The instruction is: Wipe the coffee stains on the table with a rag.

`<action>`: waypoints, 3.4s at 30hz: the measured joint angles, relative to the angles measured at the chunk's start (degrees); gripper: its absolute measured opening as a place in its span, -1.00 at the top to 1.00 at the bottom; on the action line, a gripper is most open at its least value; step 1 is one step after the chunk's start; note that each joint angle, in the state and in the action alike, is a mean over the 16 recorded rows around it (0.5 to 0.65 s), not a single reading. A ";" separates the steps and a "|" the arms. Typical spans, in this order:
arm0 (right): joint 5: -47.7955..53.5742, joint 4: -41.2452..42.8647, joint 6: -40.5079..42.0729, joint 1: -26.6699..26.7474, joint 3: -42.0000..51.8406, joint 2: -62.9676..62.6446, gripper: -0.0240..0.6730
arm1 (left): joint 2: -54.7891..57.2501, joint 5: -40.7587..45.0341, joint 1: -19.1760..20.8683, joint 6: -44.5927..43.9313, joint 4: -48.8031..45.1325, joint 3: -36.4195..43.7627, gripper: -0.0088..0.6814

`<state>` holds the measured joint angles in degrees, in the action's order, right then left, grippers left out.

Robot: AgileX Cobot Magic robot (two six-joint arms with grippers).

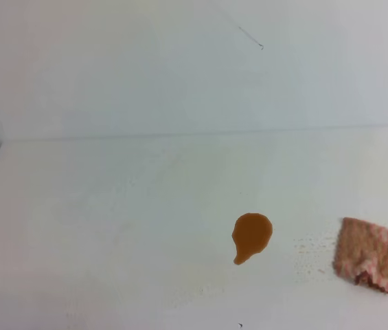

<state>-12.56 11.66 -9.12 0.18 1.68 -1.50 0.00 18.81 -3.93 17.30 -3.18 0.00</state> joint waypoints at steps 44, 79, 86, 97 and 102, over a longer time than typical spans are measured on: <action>33.14 -1.62 3.60 0.05 -26.75 14.31 0.93 | 0.00 -0.06 0.00 0.00 0.00 0.16 0.98; 31.99 -41.88 52.75 5.92 -47.76 96.22 -0.39 | 0.00 0.00 0.00 0.00 0.00 0.00 0.98; 32.47 -41.46 53.30 6.17 -51.53 104.01 -0.14 | 0.00 0.00 0.00 0.00 0.00 0.00 0.98; 31.64 -41.70 56.98 8.37 -53.55 109.13 0.76 | 0.00 0.00 0.00 0.00 0.00 0.00 0.98; 28.99 -43.21 58.12 9.67 -54.61 109.77 0.94 | 0.00 0.00 0.00 0.00 0.00 0.00 0.98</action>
<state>16.42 -31.55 49.00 9.85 -52.94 108.27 0.00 18.81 -3.93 17.30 -3.18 0.00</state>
